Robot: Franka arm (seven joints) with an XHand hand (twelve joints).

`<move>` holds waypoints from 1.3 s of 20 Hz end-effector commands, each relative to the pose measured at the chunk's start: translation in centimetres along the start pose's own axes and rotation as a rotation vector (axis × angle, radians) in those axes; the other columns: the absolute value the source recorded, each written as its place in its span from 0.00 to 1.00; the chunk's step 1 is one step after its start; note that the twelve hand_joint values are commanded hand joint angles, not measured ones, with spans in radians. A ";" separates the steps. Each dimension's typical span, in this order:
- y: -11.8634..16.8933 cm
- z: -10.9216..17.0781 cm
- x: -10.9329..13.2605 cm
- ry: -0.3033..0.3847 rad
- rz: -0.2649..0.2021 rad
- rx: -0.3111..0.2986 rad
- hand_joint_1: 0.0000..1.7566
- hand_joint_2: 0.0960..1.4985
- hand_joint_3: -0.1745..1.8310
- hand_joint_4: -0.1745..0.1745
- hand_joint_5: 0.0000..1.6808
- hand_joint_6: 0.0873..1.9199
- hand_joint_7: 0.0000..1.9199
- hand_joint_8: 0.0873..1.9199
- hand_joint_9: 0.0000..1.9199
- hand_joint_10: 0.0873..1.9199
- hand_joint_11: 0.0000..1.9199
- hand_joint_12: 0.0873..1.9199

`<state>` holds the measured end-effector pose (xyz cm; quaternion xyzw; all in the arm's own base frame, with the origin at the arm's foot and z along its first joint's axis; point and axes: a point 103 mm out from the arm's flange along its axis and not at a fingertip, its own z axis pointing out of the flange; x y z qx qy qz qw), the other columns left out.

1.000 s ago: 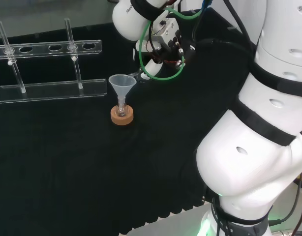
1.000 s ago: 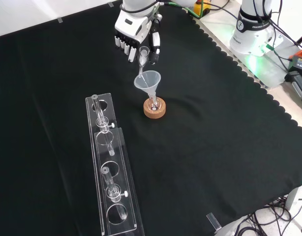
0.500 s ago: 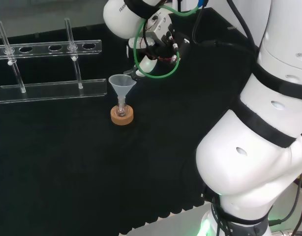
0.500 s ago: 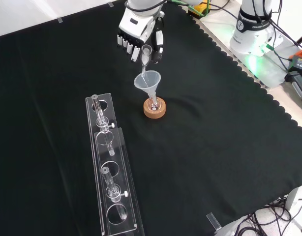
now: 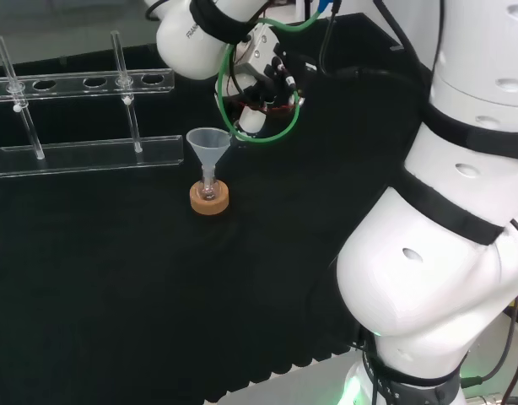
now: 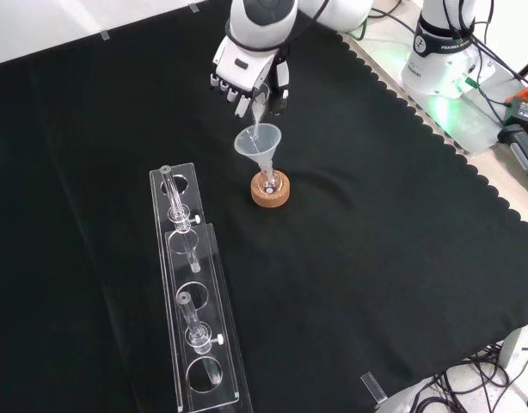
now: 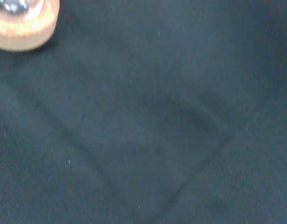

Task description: Pour all the NaCl from the weighing funnel into the round-bottom flask.

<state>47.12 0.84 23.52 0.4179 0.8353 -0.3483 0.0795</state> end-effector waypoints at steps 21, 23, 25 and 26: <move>1.0 -9.1 -2.0 -0.410 0.067 0.165 0.44 0.67 0.34 1.00 0.72 0.97 0.76 0.76 0.83 0.46 0.79 0.38; 0.8 -9.3 -2.2 -0.412 0.073 0.171 0.44 0.67 0.34 1.00 0.72 0.97 0.76 0.76 0.83 0.46 0.79 0.38; 0.5 -9.8 -2.1 -0.438 0.081 0.173 0.44 0.67 0.34 1.00 0.72 0.97 0.76 0.76 0.83 0.46 0.79 0.38; 0.4 -9.8 -2.0 -0.434 0.082 0.176 0.44 0.67 0.34 1.00 0.72 0.97 0.76 0.76 0.83 0.46 0.79 0.38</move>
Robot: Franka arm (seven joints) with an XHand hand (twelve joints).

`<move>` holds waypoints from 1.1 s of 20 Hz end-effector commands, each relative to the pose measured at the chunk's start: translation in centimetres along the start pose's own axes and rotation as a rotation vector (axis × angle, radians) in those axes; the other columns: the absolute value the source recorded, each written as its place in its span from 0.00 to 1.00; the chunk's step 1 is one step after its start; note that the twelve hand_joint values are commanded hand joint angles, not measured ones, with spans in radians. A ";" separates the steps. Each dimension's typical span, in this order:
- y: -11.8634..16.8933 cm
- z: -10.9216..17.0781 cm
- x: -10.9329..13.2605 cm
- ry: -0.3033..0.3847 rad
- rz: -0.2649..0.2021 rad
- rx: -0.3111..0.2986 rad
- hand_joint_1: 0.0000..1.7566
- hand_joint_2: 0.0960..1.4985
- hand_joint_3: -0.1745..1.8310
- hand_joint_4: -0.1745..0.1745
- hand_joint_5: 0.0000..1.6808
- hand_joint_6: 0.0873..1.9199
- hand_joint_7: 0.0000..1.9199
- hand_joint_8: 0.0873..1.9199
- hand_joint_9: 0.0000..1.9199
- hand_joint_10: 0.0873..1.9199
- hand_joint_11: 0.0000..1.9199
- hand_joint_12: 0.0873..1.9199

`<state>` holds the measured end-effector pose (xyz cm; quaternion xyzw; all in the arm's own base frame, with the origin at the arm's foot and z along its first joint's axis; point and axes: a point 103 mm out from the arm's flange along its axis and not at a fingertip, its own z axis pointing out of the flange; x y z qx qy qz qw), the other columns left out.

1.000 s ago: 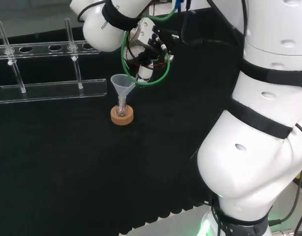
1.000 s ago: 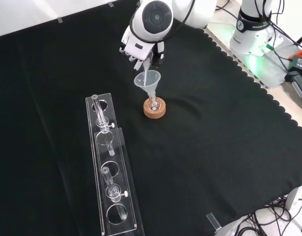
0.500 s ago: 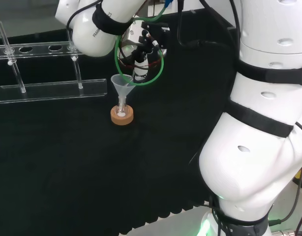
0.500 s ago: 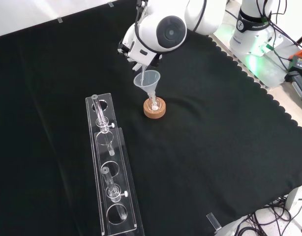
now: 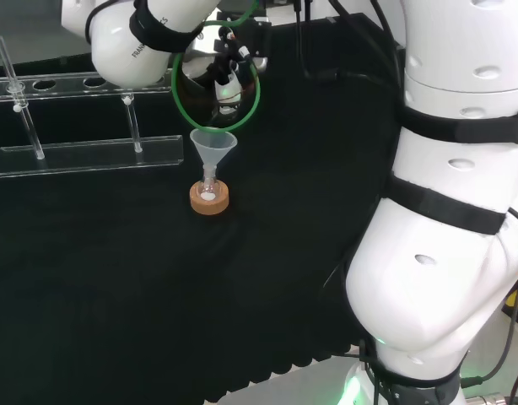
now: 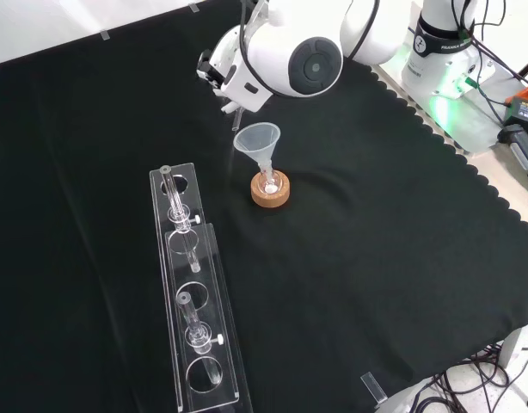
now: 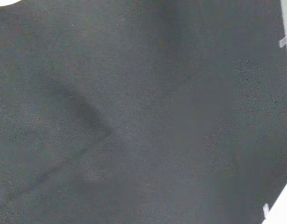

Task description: Pour all the NaCl from the weighing funnel into the round-bottom flask.

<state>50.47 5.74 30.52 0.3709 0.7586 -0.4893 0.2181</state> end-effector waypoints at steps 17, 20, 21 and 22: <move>-5.2 -2.7 3.8 0.059 0.022 0.013 0.44 0.67 0.34 1.00 0.72 0.97 0.76 0.76 0.83 0.46 0.80 0.37; -5.4 -3.3 4.5 0.061 0.028 0.026 0.44 0.67 0.34 1.00 0.72 0.97 0.76 0.76 0.83 0.46 0.80 0.37; -5.4 -3.4 4.6 0.061 0.028 0.028 0.44 0.67 0.34 1.00 0.72 0.97 0.76 0.76 0.83 0.46 0.80 0.37; -5.4 -3.6 4.8 0.062 0.029 0.035 0.44 0.67 0.34 1.00 0.72 0.97 0.76 0.76 0.83 0.46 0.80 0.37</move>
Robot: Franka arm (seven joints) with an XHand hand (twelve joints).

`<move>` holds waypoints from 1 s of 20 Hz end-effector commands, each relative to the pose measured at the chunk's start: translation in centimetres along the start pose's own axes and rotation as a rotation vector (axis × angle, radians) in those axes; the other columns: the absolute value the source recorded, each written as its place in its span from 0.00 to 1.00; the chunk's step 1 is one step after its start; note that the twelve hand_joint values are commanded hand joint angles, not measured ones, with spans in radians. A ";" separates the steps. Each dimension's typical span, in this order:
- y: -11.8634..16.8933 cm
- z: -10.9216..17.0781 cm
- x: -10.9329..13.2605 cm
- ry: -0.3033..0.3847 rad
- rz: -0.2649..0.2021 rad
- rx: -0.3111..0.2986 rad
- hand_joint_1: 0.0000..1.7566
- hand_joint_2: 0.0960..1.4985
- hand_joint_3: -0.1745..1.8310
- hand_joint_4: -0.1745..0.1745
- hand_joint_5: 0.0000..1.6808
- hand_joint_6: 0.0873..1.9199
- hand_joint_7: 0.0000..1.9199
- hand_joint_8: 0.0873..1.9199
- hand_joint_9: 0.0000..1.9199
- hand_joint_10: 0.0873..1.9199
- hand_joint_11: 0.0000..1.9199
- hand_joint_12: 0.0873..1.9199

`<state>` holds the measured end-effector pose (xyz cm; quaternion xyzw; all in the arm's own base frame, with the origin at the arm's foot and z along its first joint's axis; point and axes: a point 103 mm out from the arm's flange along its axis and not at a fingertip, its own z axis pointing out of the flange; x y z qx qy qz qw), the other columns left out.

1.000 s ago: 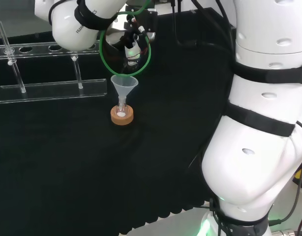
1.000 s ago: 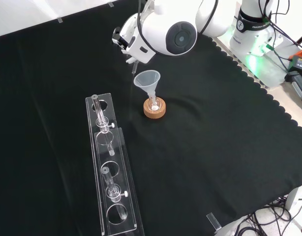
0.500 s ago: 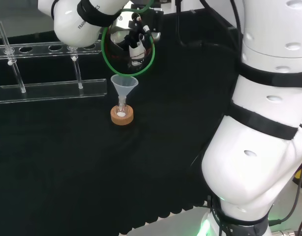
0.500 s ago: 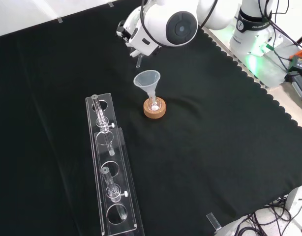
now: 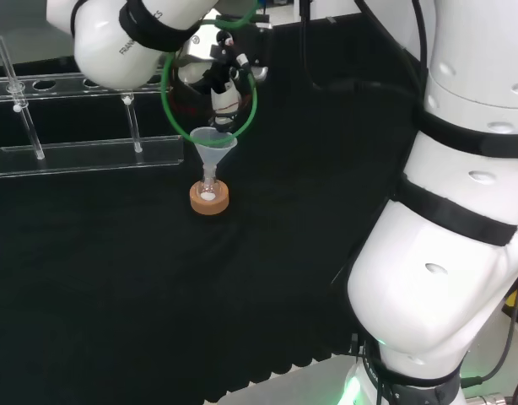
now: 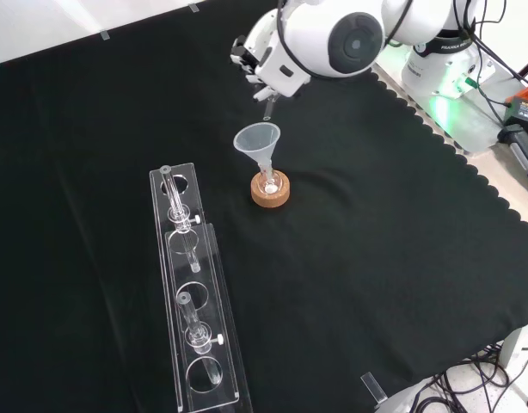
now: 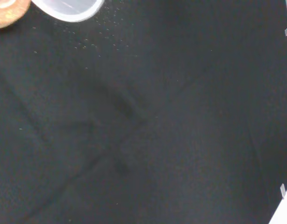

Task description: Pour all the NaCl from the weighing funnel into the round-bottom flask.

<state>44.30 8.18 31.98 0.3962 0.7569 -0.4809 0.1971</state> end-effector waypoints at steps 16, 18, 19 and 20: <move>-3.9 5.0 -7.1 0.187 0.194 -0.261 0.44 0.67 0.34 1.00 0.72 0.96 0.76 0.76 0.83 0.45 0.80 0.36; -4.3 5.8 -8.1 0.214 0.219 -0.290 0.44 0.67 0.34 1.00 0.72 0.96 0.76 0.76 0.83 0.45 0.80 0.36; -4.4 6.0 -8.5 0.224 0.228 -0.299 0.44 0.67 0.34 1.00 0.72 0.96 0.76 0.76 0.83 0.45 0.80 0.36; -4.4 6.4 -9.0 0.241 0.238 -0.315 0.44 0.67 0.34 1.00 0.72 0.96 0.76 0.76 0.83 0.45 0.80 0.36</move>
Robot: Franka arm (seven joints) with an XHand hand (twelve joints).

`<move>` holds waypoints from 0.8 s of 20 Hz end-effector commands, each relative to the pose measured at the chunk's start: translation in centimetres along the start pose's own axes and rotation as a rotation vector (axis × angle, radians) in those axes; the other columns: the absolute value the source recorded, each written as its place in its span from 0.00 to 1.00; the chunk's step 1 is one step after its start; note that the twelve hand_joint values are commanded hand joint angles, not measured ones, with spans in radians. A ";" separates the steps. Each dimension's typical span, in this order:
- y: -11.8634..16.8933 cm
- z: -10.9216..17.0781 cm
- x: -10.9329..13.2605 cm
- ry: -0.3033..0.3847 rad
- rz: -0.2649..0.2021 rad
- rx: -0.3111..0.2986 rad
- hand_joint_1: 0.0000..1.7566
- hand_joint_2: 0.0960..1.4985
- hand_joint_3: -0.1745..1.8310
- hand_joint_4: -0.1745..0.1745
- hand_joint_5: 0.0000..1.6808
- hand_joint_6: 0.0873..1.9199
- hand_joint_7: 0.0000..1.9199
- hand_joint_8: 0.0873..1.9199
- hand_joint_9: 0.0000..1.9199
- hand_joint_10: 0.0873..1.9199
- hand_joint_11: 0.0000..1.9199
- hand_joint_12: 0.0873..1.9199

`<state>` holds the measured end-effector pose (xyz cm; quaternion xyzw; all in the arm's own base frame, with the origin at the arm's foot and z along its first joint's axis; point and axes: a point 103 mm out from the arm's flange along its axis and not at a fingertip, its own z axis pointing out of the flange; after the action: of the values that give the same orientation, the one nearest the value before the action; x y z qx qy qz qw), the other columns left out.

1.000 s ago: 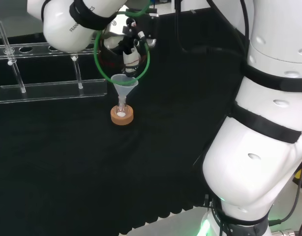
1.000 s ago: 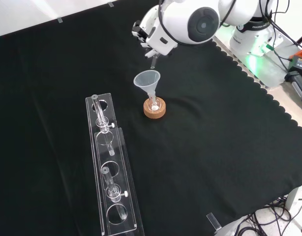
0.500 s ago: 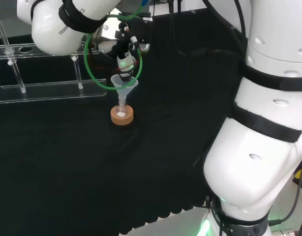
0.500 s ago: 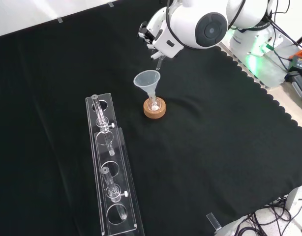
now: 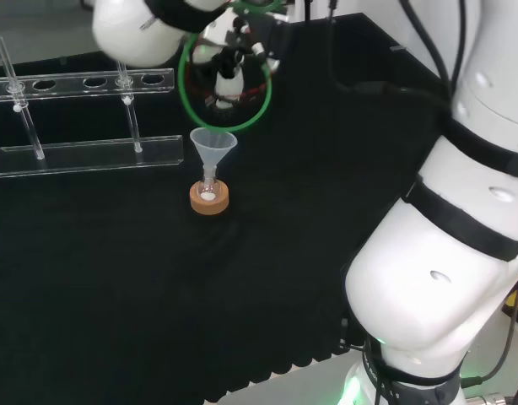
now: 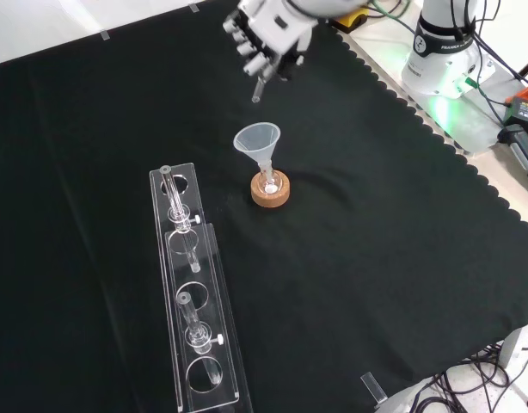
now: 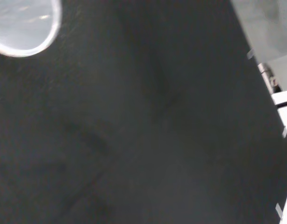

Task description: Pour all the NaCl from the weighing funnel into the round-bottom flask.

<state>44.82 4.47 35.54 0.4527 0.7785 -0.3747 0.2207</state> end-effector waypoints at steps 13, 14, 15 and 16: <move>-1.1 8.4 -8.0 0.299 0.163 -0.247 0.44 0.66 0.34 1.00 0.72 0.96 0.76 0.76 0.83 0.45 0.81 0.36; -0.8 9.0 -8.0 0.313 0.166 -0.255 0.44 0.66 0.34 1.00 0.72 0.96 0.76 0.76 0.83 0.45 0.81 0.36; -0.6 9.4 -8.0 0.322 0.168 -0.260 0.44 0.66 0.34 1.00 0.72 0.96 0.76 0.76 0.83 0.45 0.81 0.36; -0.4 9.9 -8.0 0.331 0.169 -0.265 0.44 0.66 0.34 1.00 0.72 0.96 0.77 0.76 0.83 0.45 0.81 0.36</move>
<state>48.07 -6.33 36.52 0.5320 0.8027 -0.1879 0.1932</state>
